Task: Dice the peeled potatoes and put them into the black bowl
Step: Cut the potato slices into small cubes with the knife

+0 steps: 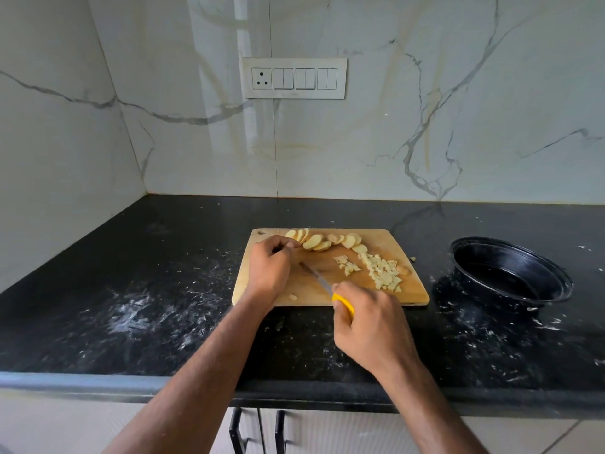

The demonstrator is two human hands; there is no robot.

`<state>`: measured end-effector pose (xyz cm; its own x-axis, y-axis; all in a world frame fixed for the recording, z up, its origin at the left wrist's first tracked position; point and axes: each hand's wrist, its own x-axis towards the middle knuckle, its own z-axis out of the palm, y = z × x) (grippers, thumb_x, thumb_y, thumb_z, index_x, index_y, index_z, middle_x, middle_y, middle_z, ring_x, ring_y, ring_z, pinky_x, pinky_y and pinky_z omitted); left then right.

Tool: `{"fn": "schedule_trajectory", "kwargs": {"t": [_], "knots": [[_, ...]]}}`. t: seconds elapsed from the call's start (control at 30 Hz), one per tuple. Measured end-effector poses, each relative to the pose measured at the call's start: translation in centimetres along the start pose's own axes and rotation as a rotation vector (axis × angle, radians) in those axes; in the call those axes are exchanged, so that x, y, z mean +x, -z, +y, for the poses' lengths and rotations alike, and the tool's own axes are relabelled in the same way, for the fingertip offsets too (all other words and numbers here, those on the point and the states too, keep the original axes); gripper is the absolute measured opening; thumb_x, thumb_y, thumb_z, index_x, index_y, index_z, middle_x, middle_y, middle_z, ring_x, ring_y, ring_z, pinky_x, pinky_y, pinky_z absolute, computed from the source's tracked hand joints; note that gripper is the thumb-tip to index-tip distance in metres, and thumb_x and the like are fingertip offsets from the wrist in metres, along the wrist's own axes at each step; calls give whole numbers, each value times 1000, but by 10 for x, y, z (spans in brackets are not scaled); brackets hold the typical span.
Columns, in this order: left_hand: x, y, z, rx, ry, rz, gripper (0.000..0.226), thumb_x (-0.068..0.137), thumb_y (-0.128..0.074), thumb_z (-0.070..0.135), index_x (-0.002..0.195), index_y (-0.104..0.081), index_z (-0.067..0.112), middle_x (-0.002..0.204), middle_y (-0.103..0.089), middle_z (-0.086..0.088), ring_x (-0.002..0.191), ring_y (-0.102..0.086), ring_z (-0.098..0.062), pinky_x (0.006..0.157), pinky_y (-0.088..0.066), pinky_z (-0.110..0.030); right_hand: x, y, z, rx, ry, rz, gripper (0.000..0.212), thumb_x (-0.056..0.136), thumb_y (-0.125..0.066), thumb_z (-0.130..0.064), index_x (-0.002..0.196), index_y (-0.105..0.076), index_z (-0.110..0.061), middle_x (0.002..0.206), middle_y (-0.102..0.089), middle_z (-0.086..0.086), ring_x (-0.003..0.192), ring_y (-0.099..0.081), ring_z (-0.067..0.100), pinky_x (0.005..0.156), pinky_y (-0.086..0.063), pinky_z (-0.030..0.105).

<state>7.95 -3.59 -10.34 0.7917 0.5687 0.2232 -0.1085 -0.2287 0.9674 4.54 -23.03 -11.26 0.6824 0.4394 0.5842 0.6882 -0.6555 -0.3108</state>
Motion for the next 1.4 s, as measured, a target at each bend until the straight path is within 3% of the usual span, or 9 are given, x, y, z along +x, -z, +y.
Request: {"fn": "schedule_trajectory", "kwargs": {"t": [0.1, 0.2, 0.3, 0.4, 0.53, 0.73, 0.97, 1.2, 1.4], "knots": [[2, 7, -3, -60, -12, 190, 22, 96, -56, 7, 89, -76, 15, 87, -73, 7, 84, -65, -5, 72, -45, -20, -3, 0, -3, 29, 126, -125, 14, 88, -57, -31, 97, -65, -23, 79, -71, -8, 65, -64, 13, 55, -55, 34], [3, 16, -1, 1, -3, 356, 25, 94, -54, 5, 86, -74, 18, 84, -71, 10, 76, -63, -2, 69, -46, -22, -3, -1, -2, 12, 137, -167, 16, 89, -55, -33, 96, -64, -23, 80, -72, -9, 67, -65, 14, 57, -55, 34], [3, 17, -1, 186, -53, 275, 22, 93, -56, 5, 87, -75, 15, 85, -71, 6, 77, -63, -7, 72, -50, -25, -1, -2, -1, -89, 46, -99, 12, 87, -59, -30, 94, -66, -23, 74, -70, -9, 60, -64, 11, 53, -53, 27], [0, 11, -4, 362, -178, 91, 15, 90, -60, 7, 92, -75, 11, 91, -69, 3, 82, -62, -10, 68, -45, -10, 2, 1, -2, -174, -170, 8, 9, 85, -68, -25, 94, -67, -24, 64, -66, -7, 54, -62, 13, 49, -36, 19], [-2, -1, -8, 570, -328, -106, 17, 89, -64, 5, 96, -75, 16, 99, -63, 2, 85, -58, -9, 73, -47, -12, 2, 3, -3, -195, -256, 69, 7, 87, -68, -21, 93, -67, -19, 69, -69, -2, 59, -67, 19, 51, -48, 26], [-2, -3, -10, 635, -372, -130, 16, 88, -63, 4, 92, -74, 15, 100, -65, 0, 88, -58, -15, 81, -52, -30, 5, 3, -4, -205, -235, 62, 7, 87, -69, -21, 93, -66, -18, 69, -69, -3, 57, -66, 15, 53, -43, 21], [-4, -4, -12, 653, -372, -161, 16, 88, -63, 7, 88, -73, 20, 98, -64, 4, 89, -58, -15, 81, -53, -33, 6, 6, -4, -238, -412, 74, 4, 86, -66, -15, 90, -63, -15, 73, -71, 2, 63, -70, 24, 53, -50, 28], [-5, -5, -11, 699, -396, -171, 14, 89, -63, 9, 90, -72, 20, 99, -64, 3, 90, -57, -14, 85, -53, -35, 12, 3, -5, -217, -332, 43, 10, 88, -68, -13, 98, -64, -12, 77, -72, 3, 64, -69, 20, 57, -50, 26], [-6, -4, -10, 703, -412, -177, 15, 89, -63, 9, 90, -72, 21, 98, -63, 4, 89, -57, -14, 83, -53, -34, 14, 6, 2, -225, -487, 94, 8, 87, -63, -10, 95, -63, -11, 78, -71, 7, 71, -70, 28, 60, -54, 34]]}}
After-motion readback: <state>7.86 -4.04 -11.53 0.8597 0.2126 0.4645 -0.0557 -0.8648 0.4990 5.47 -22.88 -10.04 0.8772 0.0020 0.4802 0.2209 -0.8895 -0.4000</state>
